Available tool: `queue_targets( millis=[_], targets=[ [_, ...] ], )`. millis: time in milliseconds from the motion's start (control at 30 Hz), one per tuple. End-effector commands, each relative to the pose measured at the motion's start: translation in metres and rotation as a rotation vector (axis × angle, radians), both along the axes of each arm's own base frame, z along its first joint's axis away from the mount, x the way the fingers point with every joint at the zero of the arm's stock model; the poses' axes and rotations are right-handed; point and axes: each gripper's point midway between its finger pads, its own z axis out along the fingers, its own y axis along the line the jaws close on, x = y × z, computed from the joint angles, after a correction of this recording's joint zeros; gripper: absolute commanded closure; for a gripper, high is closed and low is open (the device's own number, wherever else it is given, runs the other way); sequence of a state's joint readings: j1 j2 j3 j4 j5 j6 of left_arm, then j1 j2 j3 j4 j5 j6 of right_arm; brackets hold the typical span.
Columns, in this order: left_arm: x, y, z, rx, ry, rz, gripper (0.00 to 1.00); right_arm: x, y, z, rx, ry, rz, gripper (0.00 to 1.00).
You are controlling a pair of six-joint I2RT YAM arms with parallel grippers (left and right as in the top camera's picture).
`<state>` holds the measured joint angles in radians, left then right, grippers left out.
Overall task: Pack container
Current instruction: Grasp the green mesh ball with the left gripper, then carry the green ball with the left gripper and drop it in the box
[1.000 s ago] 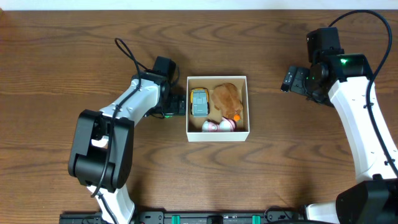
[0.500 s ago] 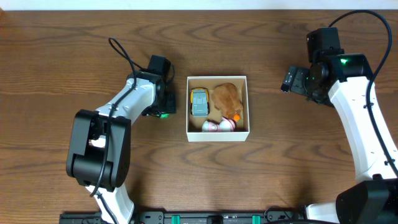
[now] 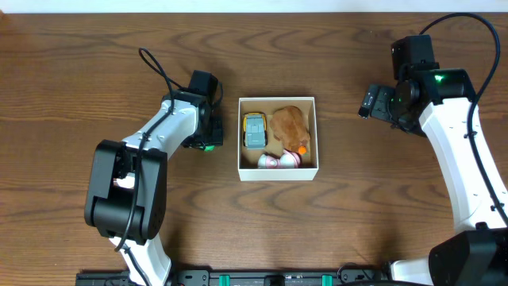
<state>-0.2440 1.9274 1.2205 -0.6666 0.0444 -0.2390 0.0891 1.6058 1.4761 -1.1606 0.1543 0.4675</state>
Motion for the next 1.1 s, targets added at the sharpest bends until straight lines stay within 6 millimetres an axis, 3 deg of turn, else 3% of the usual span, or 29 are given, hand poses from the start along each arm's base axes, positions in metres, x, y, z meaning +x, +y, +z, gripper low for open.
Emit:
queue_targets(
  millis=[0, 167, 267, 433, 600, 800, 833, 900, 967, 1067],
  targets=[
    [0.004, 0.001, 0.018, 0.014, -0.019, 0.002, 0.59, -0.002, -0.005, -0.002, -0.012, 0.008, -0.018, 0.01],
    [0.005, -0.013, 0.072, -0.004, -0.113, -0.061, 0.73, -0.002, -0.005, -0.002, -0.012, 0.008, -0.019, 0.01],
    [0.004, -0.025, 0.108, -0.009, -0.213, -0.099, 0.74, -0.002, -0.005, -0.002, -0.012, 0.008, -0.019, 0.01],
    [-0.013, -0.067, 0.152, -0.059, -0.337, -0.227, 0.74, -0.002, -0.005, -0.002, -0.012, 0.008, -0.019, 0.01],
    [-0.029, -0.115, 0.149, -0.070, -0.354, -0.418, 0.76, -0.002, -0.005, -0.002, -0.012, 0.008, -0.019, 0.01],
    [-0.042, -0.150, 0.119, -0.044, -0.302, -0.586, 0.75, -0.002, -0.004, -0.002, -0.011, 0.008, -0.019, 0.01],
    [-0.044, -0.152, 0.114, -0.040, -0.289, -0.592, 0.69, -0.002, -0.004, -0.002, -0.011, 0.008, -0.019, 0.01],
    [-0.046, -0.153, 0.107, -0.032, -0.267, -0.598, 0.41, -0.002, -0.005, -0.002, -0.012, 0.008, -0.019, 0.01],
    [-0.046, -0.153, 0.106, -0.031, -0.264, -0.599, 0.36, -0.002, -0.005, -0.002, -0.012, 0.008, -0.019, 0.01],
    [-0.044, -0.152, 0.112, -0.025, -0.287, -0.614, 0.16, -0.002, -0.005, -0.002, -0.012, 0.008, -0.019, 0.01]
  ],
)
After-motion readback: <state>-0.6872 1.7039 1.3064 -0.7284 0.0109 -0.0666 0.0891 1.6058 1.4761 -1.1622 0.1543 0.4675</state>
